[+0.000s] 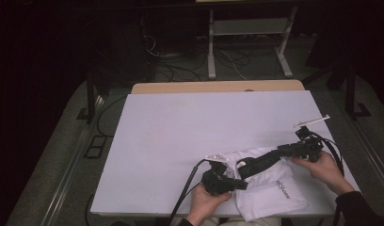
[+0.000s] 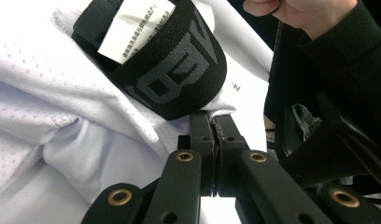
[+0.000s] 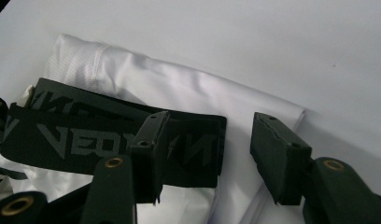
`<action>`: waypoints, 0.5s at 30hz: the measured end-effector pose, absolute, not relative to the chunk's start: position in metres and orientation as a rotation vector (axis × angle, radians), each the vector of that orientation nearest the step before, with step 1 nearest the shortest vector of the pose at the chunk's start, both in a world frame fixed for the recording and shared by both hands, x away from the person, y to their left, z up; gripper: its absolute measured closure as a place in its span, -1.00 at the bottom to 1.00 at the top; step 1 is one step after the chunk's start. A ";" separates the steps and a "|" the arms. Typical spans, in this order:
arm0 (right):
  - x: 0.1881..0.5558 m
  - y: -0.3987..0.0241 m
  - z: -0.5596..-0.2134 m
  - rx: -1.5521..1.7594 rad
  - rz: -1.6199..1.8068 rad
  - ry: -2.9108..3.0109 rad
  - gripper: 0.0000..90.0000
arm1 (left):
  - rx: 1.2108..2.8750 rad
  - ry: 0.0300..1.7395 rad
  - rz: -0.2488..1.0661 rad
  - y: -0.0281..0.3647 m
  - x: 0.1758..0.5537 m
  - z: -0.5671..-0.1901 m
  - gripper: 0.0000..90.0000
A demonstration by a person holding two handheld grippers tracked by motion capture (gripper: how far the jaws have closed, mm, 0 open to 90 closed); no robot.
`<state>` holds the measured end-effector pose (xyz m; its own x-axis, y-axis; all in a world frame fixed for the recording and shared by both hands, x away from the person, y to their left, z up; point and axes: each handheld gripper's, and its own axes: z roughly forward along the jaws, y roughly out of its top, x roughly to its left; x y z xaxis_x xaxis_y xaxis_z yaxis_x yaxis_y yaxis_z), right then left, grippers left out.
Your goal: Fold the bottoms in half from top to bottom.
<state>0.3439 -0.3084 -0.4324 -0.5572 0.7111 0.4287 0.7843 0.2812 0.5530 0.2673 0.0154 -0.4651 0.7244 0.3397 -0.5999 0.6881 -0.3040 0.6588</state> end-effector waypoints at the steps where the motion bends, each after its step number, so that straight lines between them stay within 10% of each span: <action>1: 0.345 -0.308 -0.433 -1.426 -1.133 -2.429 0.01 | 1.911 0.792 -0.433 0.015 0.267 -0.465 0.94; 15: 0.353 -0.295 -0.446 -1.360 -1.057 -2.423 0.17 | 1.914 0.794 -0.442 0.014 0.268 -0.467 0.94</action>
